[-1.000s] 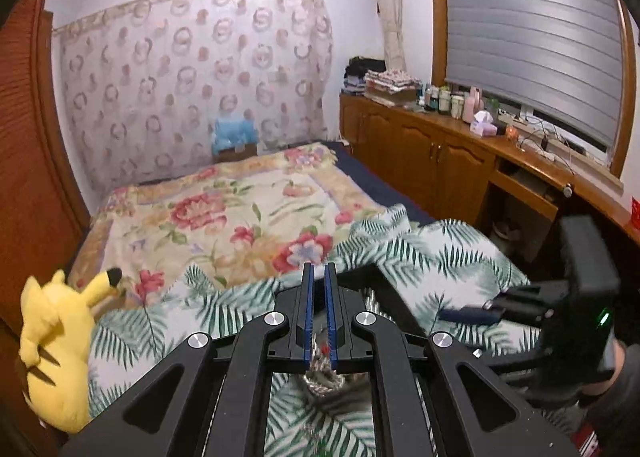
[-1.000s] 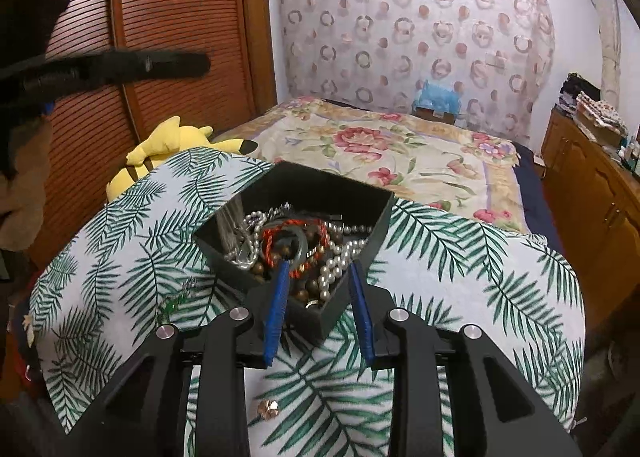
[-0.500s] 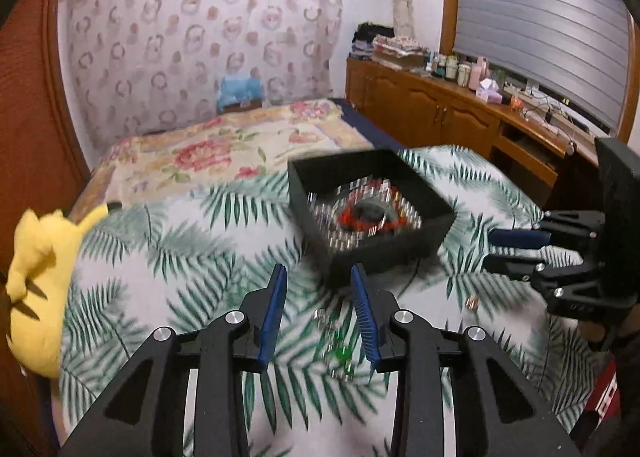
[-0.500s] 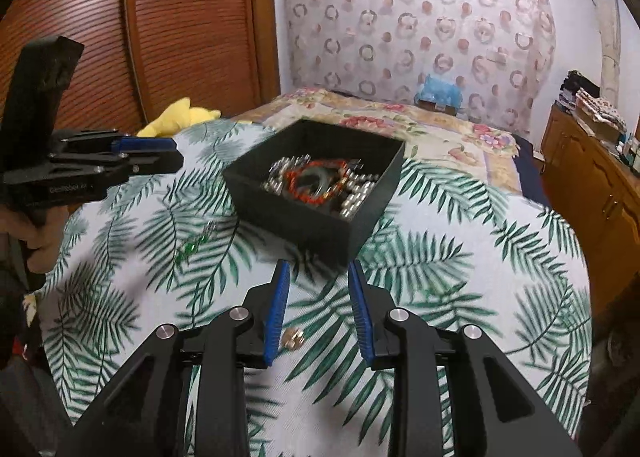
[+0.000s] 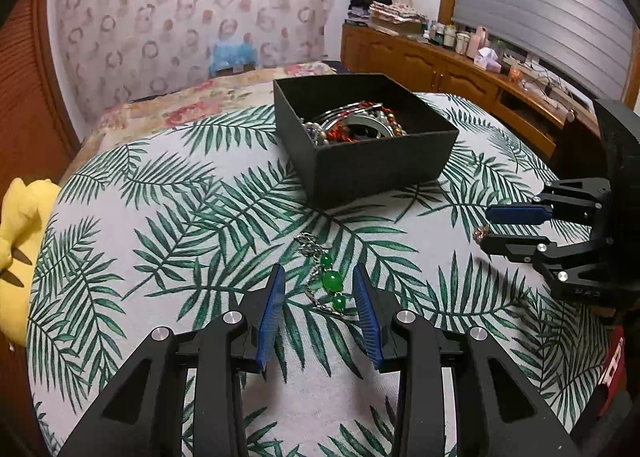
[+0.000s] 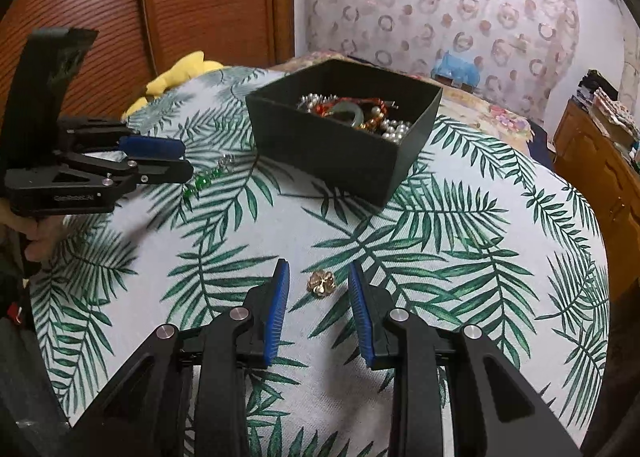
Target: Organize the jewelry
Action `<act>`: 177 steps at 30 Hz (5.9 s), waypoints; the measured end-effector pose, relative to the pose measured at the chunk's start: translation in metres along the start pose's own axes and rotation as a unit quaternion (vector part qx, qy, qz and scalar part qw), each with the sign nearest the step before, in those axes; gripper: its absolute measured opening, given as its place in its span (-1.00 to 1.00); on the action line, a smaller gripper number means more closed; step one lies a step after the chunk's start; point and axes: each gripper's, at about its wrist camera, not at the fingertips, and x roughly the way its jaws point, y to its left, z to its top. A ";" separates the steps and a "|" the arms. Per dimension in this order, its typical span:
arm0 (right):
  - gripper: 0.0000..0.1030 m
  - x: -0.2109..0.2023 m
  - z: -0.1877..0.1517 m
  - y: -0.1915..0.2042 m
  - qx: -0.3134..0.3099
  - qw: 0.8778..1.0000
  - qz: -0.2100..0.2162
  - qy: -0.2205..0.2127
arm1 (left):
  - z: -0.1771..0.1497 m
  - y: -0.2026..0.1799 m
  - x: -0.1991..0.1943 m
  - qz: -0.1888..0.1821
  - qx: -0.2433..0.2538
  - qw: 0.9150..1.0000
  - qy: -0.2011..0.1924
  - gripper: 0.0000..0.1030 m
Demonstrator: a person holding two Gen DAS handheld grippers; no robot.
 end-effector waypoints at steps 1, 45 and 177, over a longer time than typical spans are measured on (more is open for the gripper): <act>-0.37 0.002 0.000 0.000 0.000 1.000 -0.001 0.002 | 0.001 -0.001 0.002 0.001 0.001 1.000 0.002 -0.36; -0.68 -0.015 0.009 -0.002 -0.003 1.000 -0.010 -0.017 | 0.020 0.006 -0.015 0.004 -0.001 1.000 -0.031 -1.00; 0.95 -0.109 0.020 -0.006 0.149 0.960 -0.131 -0.198 | 0.027 -0.012 -0.092 0.089 -0.055 0.985 -0.140 0.85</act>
